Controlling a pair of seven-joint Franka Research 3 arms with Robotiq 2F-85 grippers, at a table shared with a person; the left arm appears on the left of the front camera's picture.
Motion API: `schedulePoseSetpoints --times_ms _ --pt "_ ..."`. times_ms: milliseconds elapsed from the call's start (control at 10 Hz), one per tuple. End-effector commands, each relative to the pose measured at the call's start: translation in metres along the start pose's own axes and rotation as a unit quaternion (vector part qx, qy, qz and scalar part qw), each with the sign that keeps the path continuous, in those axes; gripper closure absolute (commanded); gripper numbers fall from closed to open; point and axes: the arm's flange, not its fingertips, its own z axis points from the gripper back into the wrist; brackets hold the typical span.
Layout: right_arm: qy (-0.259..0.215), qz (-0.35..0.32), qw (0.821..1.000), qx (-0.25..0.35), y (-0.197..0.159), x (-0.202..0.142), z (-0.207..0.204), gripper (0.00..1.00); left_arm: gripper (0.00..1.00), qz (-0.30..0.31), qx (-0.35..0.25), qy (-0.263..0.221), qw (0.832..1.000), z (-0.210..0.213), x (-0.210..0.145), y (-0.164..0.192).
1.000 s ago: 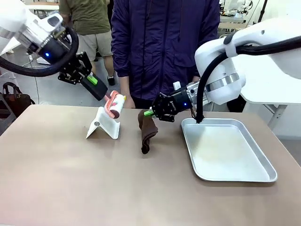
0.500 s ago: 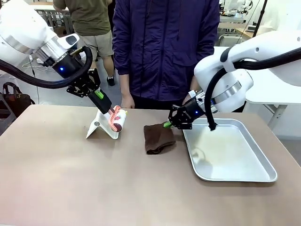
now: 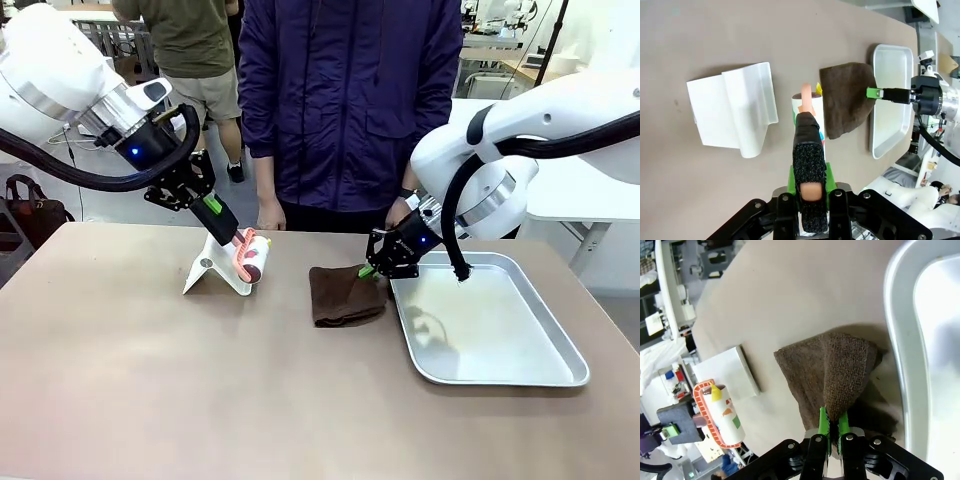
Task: Clean the surface of the table.
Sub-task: Return the Lint Roller and towel to their original positions.
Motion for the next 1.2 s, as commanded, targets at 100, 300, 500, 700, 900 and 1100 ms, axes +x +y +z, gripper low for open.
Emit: schedulePoseSetpoints --times_ms 100,300,500,700,900,1100 --pt "-0.005 -0.001 1.000 0.011 0.000 0.000 0.000 0.93 0.78 -0.003 0.003 -0.009 1.000 0.004 0.001 -0.002" --pt "-0.005 -0.001 1.000 0.011 0.000 0.000 0.000 0.93 0.78 -0.001 0.000 -0.003 1.000 0.001 0.001 -0.001" --pt "-0.005 -0.001 1.000 0.011 0.000 0.000 0.000 0.93 0.78 0.026 0.023 -0.029 0.999 -0.012 -0.003 0.001" --pt "-0.005 -0.001 1.000 0.011 0.000 0.000 0.000 0.93 0.78 0.037 0.028 -0.039 0.998 -0.012 -0.008 0.000" --pt "-0.005 -0.001 1.000 0.011 0.000 0.000 0.000 0.93 0.78 0.060 0.047 -0.077 0.994 -0.015 -0.013 0.003" --pt "-0.005 -0.001 1.000 0.011 0.000 0.000 0.000 0.93 0.78 0.053 0.057 -0.078 0.994 -0.018 -0.014 0.009"
